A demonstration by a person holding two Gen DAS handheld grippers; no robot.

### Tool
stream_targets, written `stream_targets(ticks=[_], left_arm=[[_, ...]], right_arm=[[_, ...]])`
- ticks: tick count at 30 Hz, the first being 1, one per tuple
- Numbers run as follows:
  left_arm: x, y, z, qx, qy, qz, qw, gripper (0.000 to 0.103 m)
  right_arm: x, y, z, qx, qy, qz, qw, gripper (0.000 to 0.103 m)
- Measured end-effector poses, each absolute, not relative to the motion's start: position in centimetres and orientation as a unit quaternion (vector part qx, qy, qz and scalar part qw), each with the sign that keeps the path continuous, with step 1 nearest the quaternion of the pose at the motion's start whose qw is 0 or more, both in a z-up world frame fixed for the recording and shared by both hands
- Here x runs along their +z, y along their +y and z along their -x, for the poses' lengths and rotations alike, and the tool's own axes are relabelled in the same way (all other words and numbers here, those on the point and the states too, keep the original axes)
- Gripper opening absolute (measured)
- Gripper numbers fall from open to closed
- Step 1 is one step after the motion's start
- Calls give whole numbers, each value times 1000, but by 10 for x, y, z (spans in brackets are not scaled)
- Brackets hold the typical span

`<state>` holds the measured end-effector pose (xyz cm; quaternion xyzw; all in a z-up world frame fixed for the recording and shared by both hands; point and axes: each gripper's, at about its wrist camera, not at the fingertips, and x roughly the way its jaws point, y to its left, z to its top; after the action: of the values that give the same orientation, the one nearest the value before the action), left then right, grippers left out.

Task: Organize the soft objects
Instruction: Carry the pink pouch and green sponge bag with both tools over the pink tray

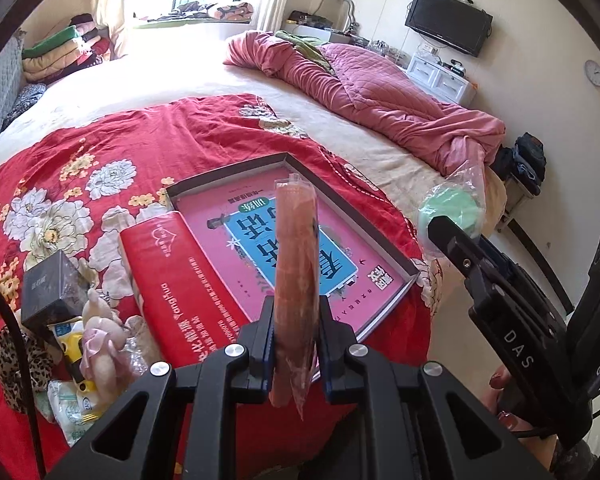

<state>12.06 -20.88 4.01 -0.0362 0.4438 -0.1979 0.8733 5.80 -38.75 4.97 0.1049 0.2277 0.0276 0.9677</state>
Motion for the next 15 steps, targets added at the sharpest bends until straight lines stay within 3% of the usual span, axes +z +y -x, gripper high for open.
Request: stream_targets(ticks=[15], left_arm=[[-5, -276, -165, -221, 539, -16, 813, 18]], right_arm=[[1, -429, -99, 3, 310, -135, 941, 45]])
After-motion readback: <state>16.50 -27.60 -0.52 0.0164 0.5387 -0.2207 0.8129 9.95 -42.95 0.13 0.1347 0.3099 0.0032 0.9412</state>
